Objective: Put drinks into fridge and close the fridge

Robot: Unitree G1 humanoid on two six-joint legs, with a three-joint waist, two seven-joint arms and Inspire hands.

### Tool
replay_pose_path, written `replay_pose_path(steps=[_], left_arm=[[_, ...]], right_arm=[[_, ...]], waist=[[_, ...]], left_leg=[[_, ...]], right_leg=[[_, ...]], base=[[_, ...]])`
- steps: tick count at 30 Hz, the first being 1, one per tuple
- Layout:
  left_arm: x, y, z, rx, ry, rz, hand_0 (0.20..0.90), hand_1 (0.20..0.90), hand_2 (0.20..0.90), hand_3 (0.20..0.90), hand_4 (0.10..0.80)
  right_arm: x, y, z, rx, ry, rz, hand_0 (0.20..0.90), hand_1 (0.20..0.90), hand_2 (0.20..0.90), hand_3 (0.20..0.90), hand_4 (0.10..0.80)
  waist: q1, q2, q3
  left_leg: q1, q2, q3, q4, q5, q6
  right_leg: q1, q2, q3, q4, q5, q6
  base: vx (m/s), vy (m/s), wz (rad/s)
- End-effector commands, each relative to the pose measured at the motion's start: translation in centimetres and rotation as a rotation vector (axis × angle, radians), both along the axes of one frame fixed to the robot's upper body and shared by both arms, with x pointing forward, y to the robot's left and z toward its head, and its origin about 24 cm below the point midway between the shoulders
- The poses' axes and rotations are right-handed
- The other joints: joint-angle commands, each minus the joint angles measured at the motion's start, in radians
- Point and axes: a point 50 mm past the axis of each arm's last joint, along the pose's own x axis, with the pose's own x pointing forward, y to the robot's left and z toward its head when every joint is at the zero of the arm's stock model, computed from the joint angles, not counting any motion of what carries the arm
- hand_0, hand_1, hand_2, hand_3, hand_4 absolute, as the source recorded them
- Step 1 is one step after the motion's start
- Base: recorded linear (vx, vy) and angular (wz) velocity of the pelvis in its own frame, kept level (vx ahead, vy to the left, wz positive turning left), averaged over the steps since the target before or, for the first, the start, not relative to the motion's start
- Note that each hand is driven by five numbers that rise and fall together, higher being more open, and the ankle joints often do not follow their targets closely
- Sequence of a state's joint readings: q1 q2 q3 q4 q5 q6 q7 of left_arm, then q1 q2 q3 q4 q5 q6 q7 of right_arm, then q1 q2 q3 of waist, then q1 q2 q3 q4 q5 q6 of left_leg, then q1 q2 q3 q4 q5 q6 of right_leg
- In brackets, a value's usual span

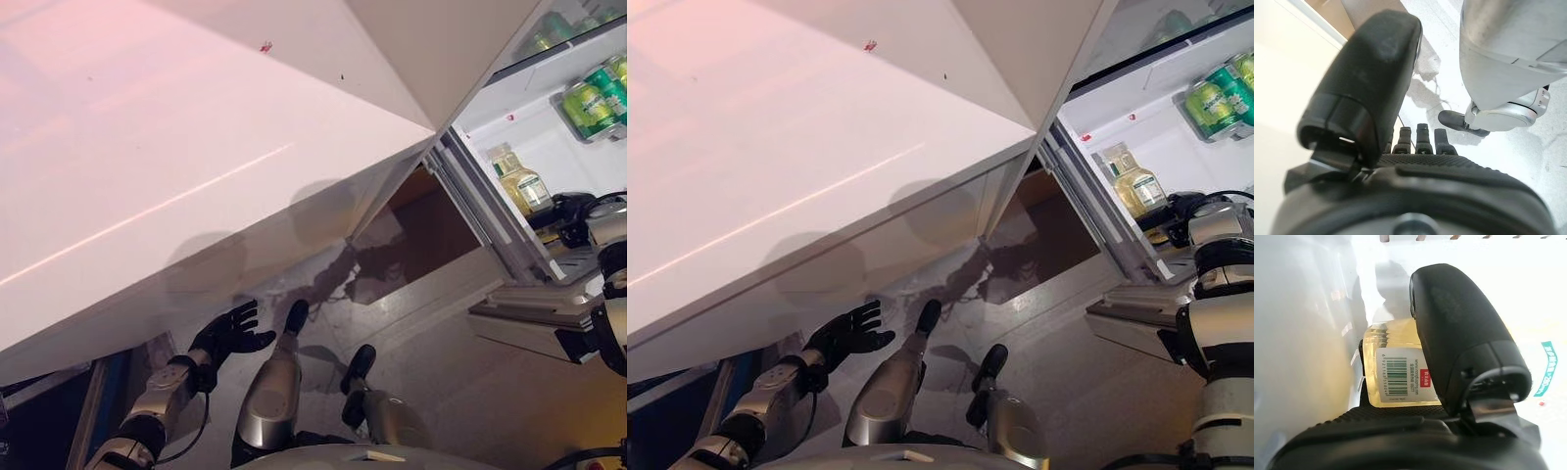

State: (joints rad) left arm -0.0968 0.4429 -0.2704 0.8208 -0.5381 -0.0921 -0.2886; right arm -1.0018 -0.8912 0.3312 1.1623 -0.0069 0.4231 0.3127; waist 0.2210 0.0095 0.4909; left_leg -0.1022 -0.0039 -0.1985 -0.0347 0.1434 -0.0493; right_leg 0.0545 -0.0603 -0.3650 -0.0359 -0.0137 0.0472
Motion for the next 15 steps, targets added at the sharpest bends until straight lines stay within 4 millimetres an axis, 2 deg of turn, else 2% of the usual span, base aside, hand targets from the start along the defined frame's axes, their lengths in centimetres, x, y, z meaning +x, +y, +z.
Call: replay_pose_path(steps=[1, 2, 3, 9, 15], left_arm=[[-0.8, -0.2, -0.2, 0.005, -0.016, -0.028, 0.9, 0.9, 0.9, 0.9, 0.8], [-0.8, -0.2, -0.2, 0.006, -0.014, -0.03, 0.9, 0.9, 0.9, 0.9, 0.8], [-0.9, -0.3, -0.3, 0.008, -0.01, -0.032, 0.9, 0.9, 0.9, 0.9, 0.8], [-1.3, -0.1, -0.6, 0.028, 0.016, -0.032, 0.9, 0.9, 0.9, 0.9, 0.8], [-2.7, 1.1, -1.4, 0.09, 0.093, -0.012, 0.9, 0.9, 0.9, 0.9, 0.8]], right_arm=[[-0.1, -1.1, 4.0, -0.157, -0.055, 0.009, 0.462, 0.462, 0.462, 0.389, 0.289], [0.0, -1.0, 3.7, -0.156, -0.054, 0.011, 0.709, 0.709, 0.709, 0.678, 0.578], [0.0, -0.9, 3.4, -0.151, -0.054, 0.017, 0.9, 0.9, 0.9, 0.9, 0.8], [0.8, 0.3, 3.8, -0.126, -0.095, 0.127, 0.9, 0.9, 0.9, 0.9, 0.8], [1.5, 2.5, 6.5, -0.224, -0.214, 0.288, 0.9, 0.9, 0.9, 0.9, 0.8]], waist=[[0.012, 0.007, -0.039], [0.012, 0.008, -0.04], [0.012, 0.009, -0.039], [0.001, -0.005, -0.049], [-0.034, -0.053, -0.093]], left_leg=[[-0.042, -0.051, 0.142, 0.112, -0.144, 0.055], [-0.042, -0.051, 0.143, 0.112, -0.144, 0.056], [-0.039, -0.05, 0.146, 0.111, -0.144, 0.056], [-0.012, -0.052, 0.157, 0.106, -0.155, 0.059], [0.041, -0.047, 0.183, 0.087, -0.172, 0.064]], right_leg=[[-0.158, -0.002, 0.019, 0.228, -0.084, -0.045], [-0.159, -0.003, 0.019, 0.229, -0.084, -0.045], [-0.158, -0.004, 0.018, 0.23, -0.084, -0.044], [-0.139, -0.004, 0.03, 0.218, -0.078, -0.039], [-0.102, 0.006, 0.061, 0.196, -0.074, -0.026]], base=[[0.0, 0.0, 0.0], [0.0, 0.0, 0.0], [0.0, 0.0, 0.0], [0.004, 0.004, -0.01], [0.021, 0.016, -0.11]])
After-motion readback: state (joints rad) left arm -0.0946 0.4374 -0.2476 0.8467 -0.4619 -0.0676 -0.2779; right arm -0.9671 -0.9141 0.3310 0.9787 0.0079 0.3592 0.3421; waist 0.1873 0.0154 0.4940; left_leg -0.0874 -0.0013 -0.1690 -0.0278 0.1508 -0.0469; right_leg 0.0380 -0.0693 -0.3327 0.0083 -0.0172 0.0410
